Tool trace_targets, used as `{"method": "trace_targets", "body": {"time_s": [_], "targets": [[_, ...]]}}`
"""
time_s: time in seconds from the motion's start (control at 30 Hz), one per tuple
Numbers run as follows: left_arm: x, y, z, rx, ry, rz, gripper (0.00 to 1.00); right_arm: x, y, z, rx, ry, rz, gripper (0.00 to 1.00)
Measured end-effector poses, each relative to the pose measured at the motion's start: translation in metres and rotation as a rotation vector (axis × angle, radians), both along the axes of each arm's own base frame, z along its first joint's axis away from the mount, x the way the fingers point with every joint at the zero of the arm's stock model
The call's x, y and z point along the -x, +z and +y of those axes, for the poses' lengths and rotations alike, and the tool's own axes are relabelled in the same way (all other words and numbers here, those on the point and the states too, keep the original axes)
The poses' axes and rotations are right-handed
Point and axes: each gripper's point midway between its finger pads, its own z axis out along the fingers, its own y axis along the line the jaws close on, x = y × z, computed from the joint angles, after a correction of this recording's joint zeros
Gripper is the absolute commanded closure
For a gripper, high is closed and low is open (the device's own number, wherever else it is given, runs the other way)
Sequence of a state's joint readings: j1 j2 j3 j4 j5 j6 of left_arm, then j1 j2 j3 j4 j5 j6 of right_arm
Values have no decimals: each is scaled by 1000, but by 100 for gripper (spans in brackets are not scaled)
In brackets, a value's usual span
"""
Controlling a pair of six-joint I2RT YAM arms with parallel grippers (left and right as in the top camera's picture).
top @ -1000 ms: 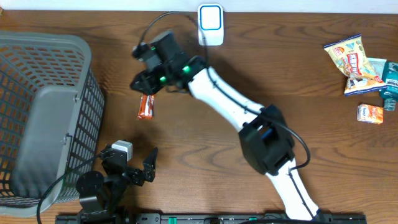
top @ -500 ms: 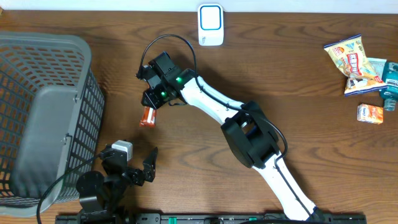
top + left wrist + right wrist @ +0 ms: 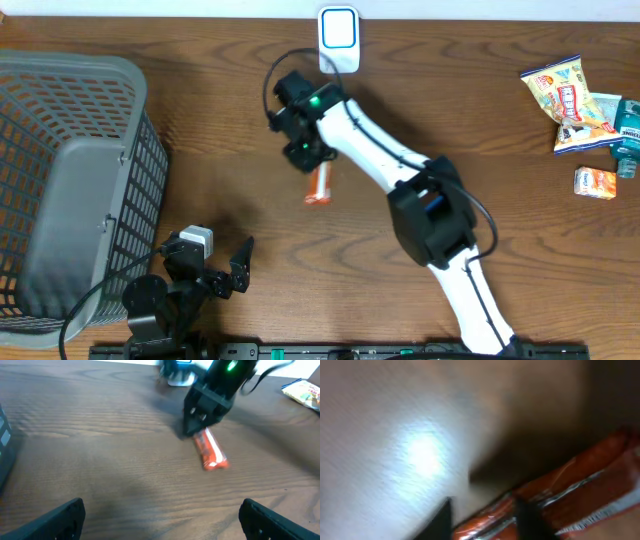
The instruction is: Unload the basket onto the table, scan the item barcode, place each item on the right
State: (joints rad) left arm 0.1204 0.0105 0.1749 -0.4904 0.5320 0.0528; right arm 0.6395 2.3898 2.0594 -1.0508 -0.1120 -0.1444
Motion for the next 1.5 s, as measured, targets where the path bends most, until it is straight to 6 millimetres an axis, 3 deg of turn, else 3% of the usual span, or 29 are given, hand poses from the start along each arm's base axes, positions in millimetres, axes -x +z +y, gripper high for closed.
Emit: {"method": "trace_targets", "body": {"time_s": [0.1, 0.2, 0.27, 0.37, 0.5, 0.67, 0.87, 1.0, 1.07, 1.13, 1.2, 1.3, 1.5], "targets": [[0, 0, 0, 0, 0, 0, 2, -5, 35, -1, -77, 9, -27, 70], [0, 0, 0, 0, 0, 0, 2, 8, 61, 5, -148, 30, 5, 79], [0, 0, 0, 0, 0, 0, 2, 20, 66, 10, -169, 43, 38, 82], [0, 0, 0, 0, 0, 0, 2, 37, 53, 15, -153, 65, 92, 83], [0, 0, 0, 0, 0, 0, 2, 60, 21, 13, -92, 82, 171, 79], [0, 0, 0, 0, 0, 0, 2, 69, 1, -13, 46, 54, 197, 78], [0, 0, 0, 0, 0, 0, 2, 59, -3, -65, 287, -45, 143, 77], [0, 0, 0, 0, 0, 0, 2, 44, 1, -99, 429, -140, 70, 87], [0, 0, 0, 0, 0, 0, 2, 35, 2, -112, 457, -207, 44, 78], [0, 0, 0, 0, 0, 0, 2, 28, 3, -120, 458, -277, 31, 61], [0, 0, 0, 0, 0, 0, 2, 18, 1, -122, 413, -380, 24, 53], [0, 0, 0, 0, 0, 0, 2, 5, -4, -115, 261, -528, 77, 56], [0, 0, 0, 0, 0, 0, 2, -14, -18, -100, -23, -728, 217, 47]]}}
